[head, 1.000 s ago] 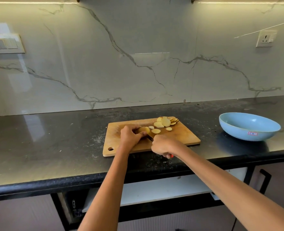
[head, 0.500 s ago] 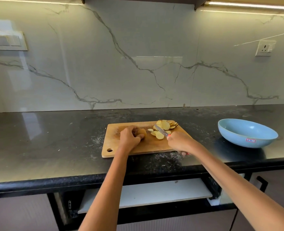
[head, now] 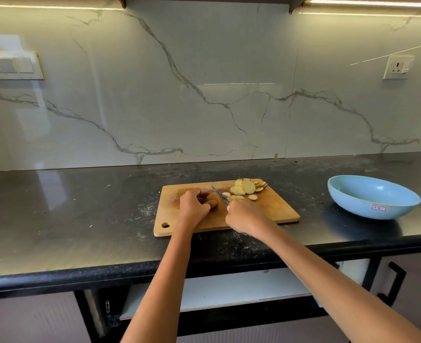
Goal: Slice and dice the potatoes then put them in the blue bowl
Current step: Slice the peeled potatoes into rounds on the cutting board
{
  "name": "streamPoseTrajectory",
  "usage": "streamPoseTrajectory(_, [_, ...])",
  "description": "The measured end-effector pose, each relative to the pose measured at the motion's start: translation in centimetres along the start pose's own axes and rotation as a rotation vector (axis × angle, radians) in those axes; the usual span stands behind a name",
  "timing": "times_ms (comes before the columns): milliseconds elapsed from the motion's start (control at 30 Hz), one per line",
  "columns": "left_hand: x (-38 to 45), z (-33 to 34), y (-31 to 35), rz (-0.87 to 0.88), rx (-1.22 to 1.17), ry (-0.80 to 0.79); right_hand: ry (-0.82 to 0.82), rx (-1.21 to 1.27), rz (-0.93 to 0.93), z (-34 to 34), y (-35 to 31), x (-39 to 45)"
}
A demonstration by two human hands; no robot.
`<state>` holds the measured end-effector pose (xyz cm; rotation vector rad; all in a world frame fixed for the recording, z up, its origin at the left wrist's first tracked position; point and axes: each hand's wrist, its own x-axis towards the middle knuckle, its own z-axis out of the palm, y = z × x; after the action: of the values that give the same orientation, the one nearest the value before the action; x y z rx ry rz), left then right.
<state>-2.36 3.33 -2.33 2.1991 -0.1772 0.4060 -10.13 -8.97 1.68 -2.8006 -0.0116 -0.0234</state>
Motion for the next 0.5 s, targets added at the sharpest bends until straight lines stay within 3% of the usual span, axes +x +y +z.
streamPoseTrajectory(300, [0.1,0.2,0.1,-0.04,-0.04,0.02,0.077,0.025,0.036,1.3,-1.2,0.7])
streamPoseTrajectory(500, [0.2,0.2,0.0,-0.04,-0.054,0.033,0.023,0.063,0.019,0.9,-1.3,1.5])
